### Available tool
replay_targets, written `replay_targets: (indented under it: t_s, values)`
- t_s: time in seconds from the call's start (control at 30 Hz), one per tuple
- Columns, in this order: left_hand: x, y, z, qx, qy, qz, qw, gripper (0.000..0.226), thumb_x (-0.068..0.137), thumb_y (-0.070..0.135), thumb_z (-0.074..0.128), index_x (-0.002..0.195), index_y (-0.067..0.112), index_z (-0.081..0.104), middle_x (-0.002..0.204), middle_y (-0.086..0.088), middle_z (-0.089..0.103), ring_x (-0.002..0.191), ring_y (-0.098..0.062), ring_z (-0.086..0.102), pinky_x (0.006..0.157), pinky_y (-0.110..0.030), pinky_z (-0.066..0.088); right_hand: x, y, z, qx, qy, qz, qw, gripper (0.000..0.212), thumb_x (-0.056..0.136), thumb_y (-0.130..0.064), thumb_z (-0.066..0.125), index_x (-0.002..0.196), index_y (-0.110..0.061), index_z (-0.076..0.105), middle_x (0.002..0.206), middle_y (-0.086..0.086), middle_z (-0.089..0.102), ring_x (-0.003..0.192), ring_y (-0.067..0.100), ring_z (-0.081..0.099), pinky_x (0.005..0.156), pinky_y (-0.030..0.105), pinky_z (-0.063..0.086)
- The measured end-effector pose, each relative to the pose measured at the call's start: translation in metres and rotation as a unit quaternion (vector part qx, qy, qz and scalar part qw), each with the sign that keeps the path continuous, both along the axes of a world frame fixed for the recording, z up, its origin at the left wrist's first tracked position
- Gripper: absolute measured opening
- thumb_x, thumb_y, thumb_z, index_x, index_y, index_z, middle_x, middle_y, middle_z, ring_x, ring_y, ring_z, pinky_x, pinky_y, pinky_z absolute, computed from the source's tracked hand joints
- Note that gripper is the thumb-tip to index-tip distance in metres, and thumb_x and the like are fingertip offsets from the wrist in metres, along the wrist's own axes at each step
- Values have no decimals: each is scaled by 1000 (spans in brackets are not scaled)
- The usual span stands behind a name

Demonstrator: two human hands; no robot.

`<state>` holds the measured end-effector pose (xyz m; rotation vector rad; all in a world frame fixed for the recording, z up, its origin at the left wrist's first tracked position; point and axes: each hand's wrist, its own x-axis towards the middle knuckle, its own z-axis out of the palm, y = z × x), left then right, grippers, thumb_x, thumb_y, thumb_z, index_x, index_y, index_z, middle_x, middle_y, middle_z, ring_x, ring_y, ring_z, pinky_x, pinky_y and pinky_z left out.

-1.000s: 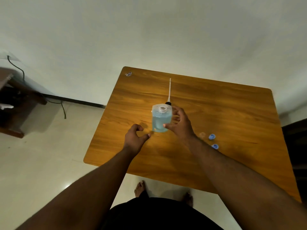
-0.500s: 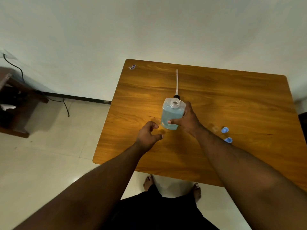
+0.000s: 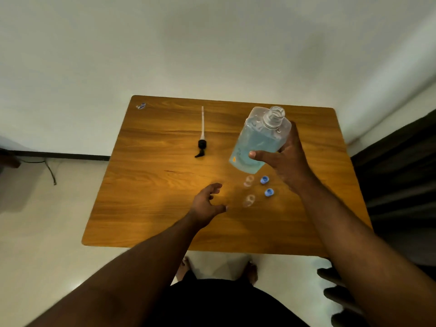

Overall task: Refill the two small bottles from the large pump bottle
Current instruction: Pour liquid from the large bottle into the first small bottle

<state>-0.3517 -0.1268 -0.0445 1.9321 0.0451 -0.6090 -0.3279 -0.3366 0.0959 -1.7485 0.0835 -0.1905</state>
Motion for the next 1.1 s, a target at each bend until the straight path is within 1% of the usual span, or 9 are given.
replay_targets:
  t_s: [0.17, 0.33, 0.4, 0.6, 0.7, 0.8, 0.93, 1.0, 1.1]
  values:
    - [-16, -64, -3, 16, -20, -8, 1000, 81, 69, 15, 86, 140, 22, 46, 136, -3, 53, 111, -9, 44, 95, -33, 45, -36, -66, -3, -35, 13, -33, 999, 83, 57, -17, 88, 125, -32, 43, 120, -13, 56, 110, 9, 56, 80, 22, 53]
    - [-27, -108, -15, 44, -49, 50, 997, 73, 68, 22, 87, 133, 19, 54, 127, -3, 59, 111, -16, 52, 87, -31, 47, -64, -118, -25, -48, 41, -76, 995, 89, 57, -13, 89, 130, -26, 40, 120, -16, 54, 113, 7, 54, 82, 18, 52]
    - [-31, -121, -21, 63, -58, 68, 994, 67, 69, 25, 86, 129, 17, 57, 125, -2, 61, 106, -14, 54, 86, -29, 46, -73, -134, -39, -45, 54, -92, 993, 89, 58, -14, 88, 131, -27, 39, 121, -15, 53, 113, 7, 53, 83, 18, 51]
    - [-31, -140, -30, 88, -60, 113, 988, 46, 81, 12, 74, 125, 17, 63, 124, -6, 64, 113, -22, 59, 89, -27, 46, -94, -154, -85, -17, 109, -123, 986, 90, 60, -12, 87, 133, -27, 35, 126, -6, 51, 116, 16, 51, 94, 39, 51]
    - [-36, -147, -27, 49, -60, 120, 990, 37, 81, 18, 75, 117, 23, 67, 120, 3, 63, 111, -14, 56, 92, -30, 46, -103, -158, -105, -9, 123, -129, 984, 91, 58, -15, 88, 131, -30, 36, 126, -5, 52, 116, 17, 51, 93, 43, 52]
    - [-41, -158, -15, 4, -103, 110, 989, 27, 83, 22, 73, 107, 32, 65, 110, 16, 61, 102, 2, 55, 92, -31, 48, -107, -162, -120, -12, 129, -121, 984, 89, 56, -18, 89, 125, -39, 37, 124, -7, 53, 115, 18, 52, 91, 42, 53]
    - [-42, -170, 6, -36, -120, 110, 986, 30, 82, 18, 72, 108, 28, 63, 108, 19, 54, 103, -8, 57, 85, -46, 56, -108, -166, -137, -39, 133, -114, 984, 89, 55, -19, 89, 122, -44, 36, 120, -12, 52, 113, 14, 52, 90, 38, 53]
    - [-40, -171, 15, -57, -114, 116, 985, 31, 79, 15, 74, 107, 27, 64, 109, 19, 54, 101, -8, 58, 84, -43, 56, -109, -165, -145, -40, 127, -120, 984, 89, 55, -18, 89, 125, -37, 37, 123, -9, 52, 115, 16, 52, 92, 37, 52]
    - [-36, -169, 22, -62, -143, 114, 981, 26, 76, 12, 77, 98, 23, 67, 107, 9, 61, 99, -6, 60, 88, -29, 51, -108, -158, -154, -42, 121, -132, 983, 92, 55, -20, 89, 129, -33, 35, 126, -7, 50, 118, 16, 50, 93, 34, 50]
